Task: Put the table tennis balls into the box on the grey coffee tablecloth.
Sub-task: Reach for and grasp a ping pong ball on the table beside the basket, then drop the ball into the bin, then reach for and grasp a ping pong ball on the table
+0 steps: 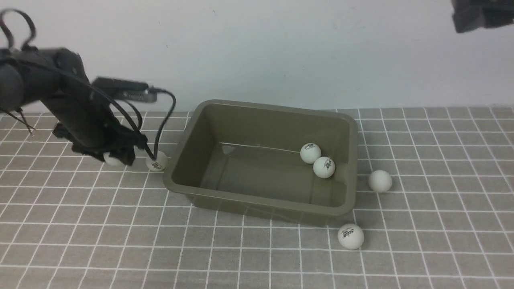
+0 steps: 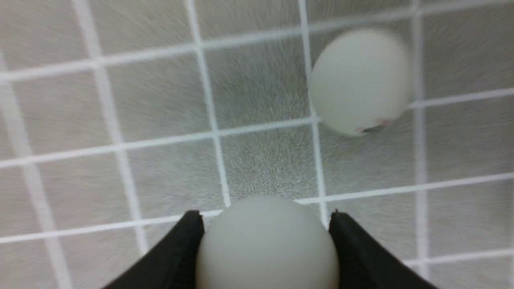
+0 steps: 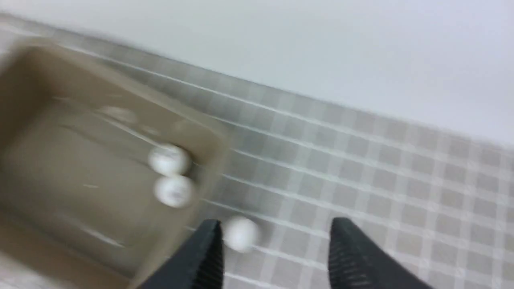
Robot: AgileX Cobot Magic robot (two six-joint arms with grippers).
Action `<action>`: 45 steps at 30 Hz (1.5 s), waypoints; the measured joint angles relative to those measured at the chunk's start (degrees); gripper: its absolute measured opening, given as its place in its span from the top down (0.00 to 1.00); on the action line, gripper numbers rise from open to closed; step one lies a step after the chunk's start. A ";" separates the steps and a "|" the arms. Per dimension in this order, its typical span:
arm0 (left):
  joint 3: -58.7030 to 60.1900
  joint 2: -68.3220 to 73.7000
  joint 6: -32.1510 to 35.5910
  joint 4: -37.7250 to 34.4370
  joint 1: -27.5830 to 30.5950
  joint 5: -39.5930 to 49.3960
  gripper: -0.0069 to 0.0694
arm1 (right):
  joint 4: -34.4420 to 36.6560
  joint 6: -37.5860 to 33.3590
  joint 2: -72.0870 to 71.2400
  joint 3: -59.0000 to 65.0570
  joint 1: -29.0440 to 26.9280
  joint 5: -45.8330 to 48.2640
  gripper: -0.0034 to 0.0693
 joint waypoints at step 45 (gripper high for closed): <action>-23.05 5.88 1.55 -4.41 5.01 21.28 0.91 | 23.41 -5.90 11.69 14.86 -3.04 -23.69 0.45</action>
